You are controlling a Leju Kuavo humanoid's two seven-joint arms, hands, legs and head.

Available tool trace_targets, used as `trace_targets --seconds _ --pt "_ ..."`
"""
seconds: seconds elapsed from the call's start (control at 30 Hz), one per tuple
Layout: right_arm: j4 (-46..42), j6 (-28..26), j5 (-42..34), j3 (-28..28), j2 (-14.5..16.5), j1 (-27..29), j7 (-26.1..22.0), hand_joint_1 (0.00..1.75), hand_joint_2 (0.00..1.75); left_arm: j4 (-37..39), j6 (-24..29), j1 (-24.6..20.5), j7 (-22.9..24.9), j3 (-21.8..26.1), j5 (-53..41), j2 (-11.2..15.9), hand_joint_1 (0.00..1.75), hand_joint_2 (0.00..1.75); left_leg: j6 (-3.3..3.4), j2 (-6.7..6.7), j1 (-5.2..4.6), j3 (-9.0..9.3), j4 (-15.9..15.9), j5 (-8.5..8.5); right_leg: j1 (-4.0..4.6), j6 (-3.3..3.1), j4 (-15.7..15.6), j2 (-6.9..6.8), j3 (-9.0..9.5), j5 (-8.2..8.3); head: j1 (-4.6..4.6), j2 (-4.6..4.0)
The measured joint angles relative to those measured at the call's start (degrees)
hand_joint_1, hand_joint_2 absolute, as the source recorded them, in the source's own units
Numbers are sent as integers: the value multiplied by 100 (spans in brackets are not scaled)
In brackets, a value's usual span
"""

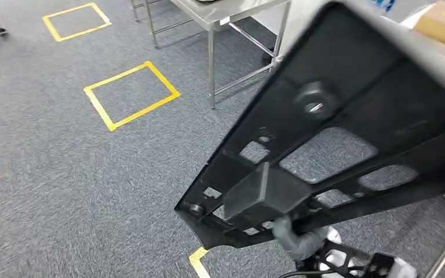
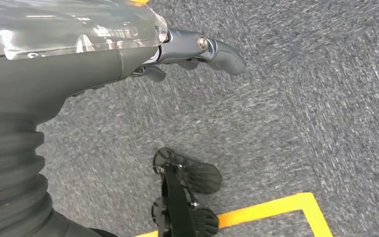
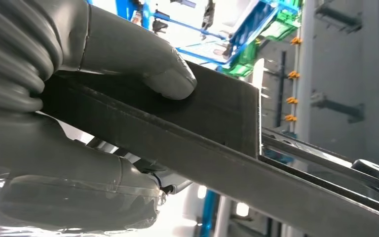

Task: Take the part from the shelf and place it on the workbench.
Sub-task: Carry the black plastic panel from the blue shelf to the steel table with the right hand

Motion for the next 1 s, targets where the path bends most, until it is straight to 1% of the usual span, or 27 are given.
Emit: trace_targets --seconds 0.03,0.07,0.1,0.17,0.2,0.23,0.27,0.3,0.33,0.4,0.43,0.47,0.5,0.53,0.57,0.6,0.67,0.7,0.73,0.77,0.8,0.83,0.87,0.9,0.93,0.97,1.0 --pt "1 19 -78 -20 -61 -75 -1 175 175 0 -25 -5 -15 1 7 2 0 175 45 66 2 3 -19 21 -10 38 -5 32 -16 12 0 0" --pt "0 22 -128 -38 -116 -145 0 175 175 0 -52 -12 -34 2 14 5 0 175 90 130 5 7 -43 45 -5 68 35 -38 -45 -17 1 0" --pt "-1 15 -153 -52 -162 -220 0 175 175 0 -76 -18 -52 2 25 9 0 175 132 204 7 10 -69 68 1 92 172 -176 -118 -109 1 0" --pt "-15 -27 -166 -62 -217 -346 0 175 175 0 -106 -8 -75 3 44 17 0 175 182 356 -8 8 -94 84 7 124 801 -541 -420 -456 2 0" --pt "-27 -46 -155 -62 -228 -378 -1 175 175 0 -113 4 -78 3 53 24 0 175 193 434 -19 4 -93 80 -2 139 1191 -639 -610 -626 1 0" --pt "-45 -56 -130 -62 -231 -383 0 175 175 0 -116 15 -78 4 58 30 0 175 197 509 -27 3 -92 75 -13 149 1488 -687 -752 -721 2 0" --pt "-70 -55 -90 -61 -232 -376 0 175 175 0 -115 19 -78 5 64 36 0 175 198 582 -32 3 -91 68 -20 154 1596 -711 -802 -712 2 0" --pt "-100 -44 -41 -59 -230 -366 1 175 175 0 -113 16 -78 7 70 40 0 175 193 649 -35 9 -90 60 -25 151 1463 -736 -728 -595 2 0" --pt "-136 -32 10 -53 -226 -356 1 175 175 0 -110 10 -78 7 76 41 0 175 181 711 -38 23 -90 49 -23 137 1122 -789 -542 -407 2 0" --pt "-207 -4 87 -37 -198 -343 1 175 175 0 -104 -2 -79 7 84 40 0 175 141 815 -56 59 -85 17 18 74 312 -1036 -105 -110 2 0" --pt "-235 17 109 -31 -173 -339 1 175 175 0 -101 -5 -80 8 85 42 0 175 115 859 -67 73 -83 1 46 39 70 -1123 20 -48 2 0" --pt "-257 41 123 -28 -144 -338 1 175 175 0 -98 -8 -80 8 84 44 0 175 87 909 -78 83 -82 -12 71 9 -29 -1161 61 -45 2 0" --pt "-273 63 130 -27 -118 -337 1 175 175 0 -98 -15 -85 9 82 46 0 175 56 964 -86 95 -85 -22 87 -15 -36 -1105 52 -43 1 0" --pt "-290 77 133 -27 -98 -336 1 175 175 0 -103 -26 -93 9 78 49 0 175 26 1001 -86 106 -88 -35 72 -43 -50 -1031 51 -29 1 0" --pt "-303 81 130 -27 -83 -341 0 175 175 0 -113 -43 -103 9 73 54 0 175 -7 960 -79 113 -64 -65 56 -71 -75 -970 61 -14 1 0" --pt "-313 81 118 -29 -71 -358 0 175 175 0 -126 -58 -115 9 68 57 0 175 -35 854 -70 81 43 -147 36 -105 -101 -912 76 5 1 0" --pt "-320 80 75 -33 -51 -395 -1 175 175 0 -145 -68 -131 9 69 80 0 175 -68 574 -52 -170 621 -470 15 -153 -130 -796 94 25 1 0" --pt "-316 84 49 -36 -44 -407 -1 175 175 0 -149 -63 -137 9 77 93 0 175 -76 500 -51 -367 1030 -653 14 -167 -127 -728 91 26 0 0" --pt "-309 93 26 -37 -41 -409 1 175 175 0 -148 -59 -143 10 91 107 0 175 -82 472 -51 -548 1381 -769 15 -171 -122 -656 90 27 0 0" --pt "-302 111 5 -40 -41 -409 1 175 175 0 -147 -57 -153 11 108 115 0 175 -86 463 -49 -652 1556 -771 14 -171 -116 -580 90 26 0 0" --pt "-293 133 -13 -42 -41 -410 2 175 175 0 -145 -59 -163 12 126 122 0 175 -87 458 -45 -650 1500 -656 11 -166 -106 -504 95 24 0 0" --pt "-288 152 -27 -43 -41 -414 2 175 175 0 -145 -64 -173 13 140 128 0 175 -86 432 -35 -540 1217 -445 7 -157 -92 -427 101 18 0 0" --pt "-285 165 -38 -45 -41 -419 1 175 175 0 -145 -68 -180 14 149 133 0 175 -83 346 -18 -369 804 -218 2 -140 -72 -353 103 7 0 0" --pt "-284 170 -44 -46 -41 -427 1 175 175 0 -145 -70 -183 16 154 138 0 175 -76 226 -5 -206 420 -64 6 -114 -41 -284 91 -5 0 0" --pt "-282 171 -48 -48 -41 -435 2 175 175 0 -145 -72 -184 20 156 142 0 175 -60 126 6 -93 156 24 7 -84 -17 -221 71 -9 0 0" --pt "-281 172 -49 -50 -41 -441 2 175 175 0 -145 -74 -185 24 157 143 0 175 -36 58 9 -42 32 38 8 -50 -2 -166 45 -7 0 0" --pt "-280 173 -50 -54 -41 -444 2 175 175 0 -145 -80 -187 27 157 144 0 175 -4 60 -4 -34 15 23 5 -12 -1 -113 22 5 0 0"
